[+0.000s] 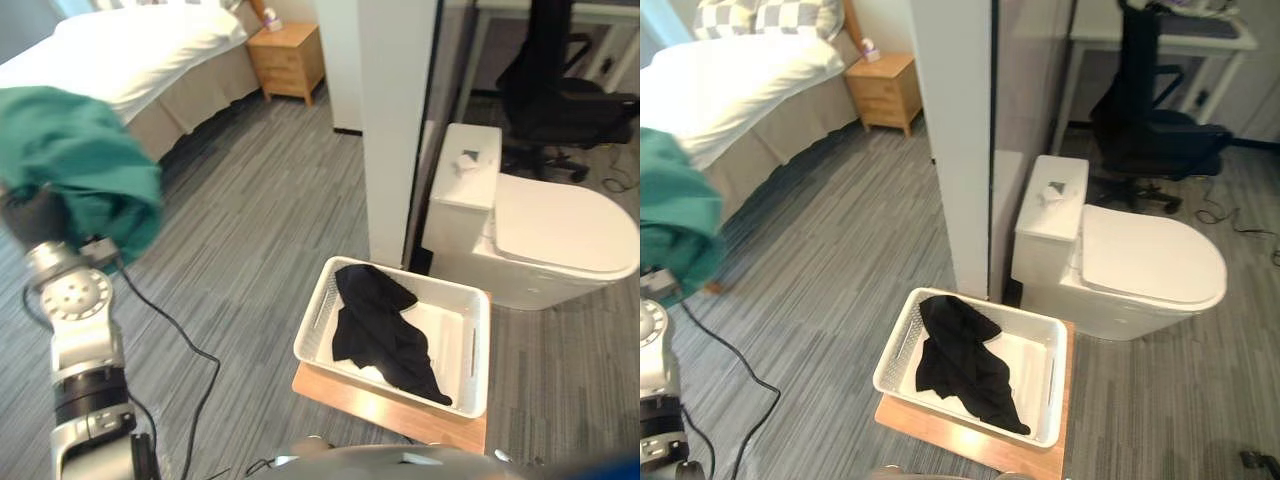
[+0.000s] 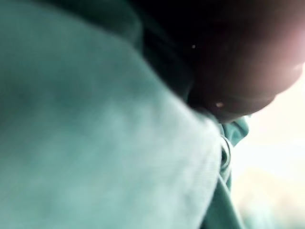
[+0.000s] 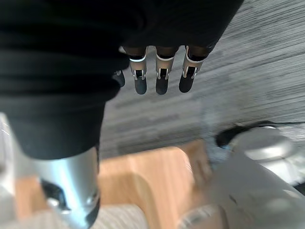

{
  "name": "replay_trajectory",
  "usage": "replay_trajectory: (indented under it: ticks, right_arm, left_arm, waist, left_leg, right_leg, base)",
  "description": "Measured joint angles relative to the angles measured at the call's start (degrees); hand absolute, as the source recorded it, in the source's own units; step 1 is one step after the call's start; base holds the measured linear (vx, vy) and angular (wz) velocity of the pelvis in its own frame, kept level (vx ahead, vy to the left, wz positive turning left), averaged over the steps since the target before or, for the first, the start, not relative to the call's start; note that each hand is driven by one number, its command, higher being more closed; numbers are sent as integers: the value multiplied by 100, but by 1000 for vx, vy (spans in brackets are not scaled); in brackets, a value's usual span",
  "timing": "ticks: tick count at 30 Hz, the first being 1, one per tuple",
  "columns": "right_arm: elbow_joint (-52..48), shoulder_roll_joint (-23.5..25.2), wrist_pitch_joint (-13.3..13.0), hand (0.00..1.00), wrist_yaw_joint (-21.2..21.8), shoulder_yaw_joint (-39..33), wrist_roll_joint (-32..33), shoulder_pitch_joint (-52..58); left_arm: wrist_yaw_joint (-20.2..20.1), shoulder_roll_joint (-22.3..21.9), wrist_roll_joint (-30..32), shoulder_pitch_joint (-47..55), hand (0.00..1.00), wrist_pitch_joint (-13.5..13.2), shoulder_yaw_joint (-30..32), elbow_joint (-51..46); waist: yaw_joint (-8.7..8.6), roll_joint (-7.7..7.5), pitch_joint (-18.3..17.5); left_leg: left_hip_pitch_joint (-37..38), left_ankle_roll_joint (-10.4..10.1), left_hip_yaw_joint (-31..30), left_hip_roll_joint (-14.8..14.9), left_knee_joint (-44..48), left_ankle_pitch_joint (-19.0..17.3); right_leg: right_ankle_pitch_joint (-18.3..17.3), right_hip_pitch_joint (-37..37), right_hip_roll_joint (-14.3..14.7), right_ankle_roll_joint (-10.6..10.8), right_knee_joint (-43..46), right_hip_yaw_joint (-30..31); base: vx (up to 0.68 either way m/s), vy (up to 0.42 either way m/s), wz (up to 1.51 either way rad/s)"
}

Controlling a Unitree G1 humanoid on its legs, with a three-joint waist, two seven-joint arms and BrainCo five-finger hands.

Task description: Tidy the bed and pick cloth on bed and put in laundry

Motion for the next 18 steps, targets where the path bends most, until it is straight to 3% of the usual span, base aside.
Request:
replay_trajectory:
  ticks: [2, 5, 11, 15, 18]
  right_arm:
    - [24, 118, -35, 0, 15, 24, -146, 55]
    - [115, 218, -32, 0, 34, 177, -343, 121]
    - [99, 190, 8, 0, -64, 689, -332, 359]
    - [117, 194, 173, 0, -159, 1100, -321, 444]
    - [98, 191, 230, 0, -202, 1198, -316, 448]
  left_arm:
    - [-350, 3, 90, -45, 100, -60, -299, -147]
    - [-696, -20, 125, -44, 100, -6, -593, -132]
    - [-1078, -181, 184, -45, 100, 61, -1026, -115]
    - [-1211, -482, 131, -41, 100, 86, -1267, -115]
    - [-1352, -697, 129, 57, 100, 98, -1615, -116]
  waist:
    - [-115, -218, -128]
    - [-168, -359, -146]
    - [-468, -364, -135]
    - [-489, -268, -92]
    - [-507, -303, -72]
  left_leg:
    - [98, -4, 178, 4, -30, -3]
    - [174, -24, 463, 13, -84, 9]
    - [185, 9, 746, -59, -109, 84]
    - [305, 19, 822, -161, -455, 336]
    - [318, 19, 833, -173, -465, 384]
  right_leg:
    - [4, -43, 13, 2, -40, 186]
    - [54, -127, 49, 13, -141, 487]
    - [193, -223, 42, 77, -310, 752]
    - [227, -228, 26, 68, -446, 766]
    - [222, -225, 31, 63, -481, 765]
  base:
    - [-14, -2, -40]
    - [-97, -35, -57]
    - [-128, -30, -31]
    - [-136, -30, -10]
    - [-149, -39, -3]
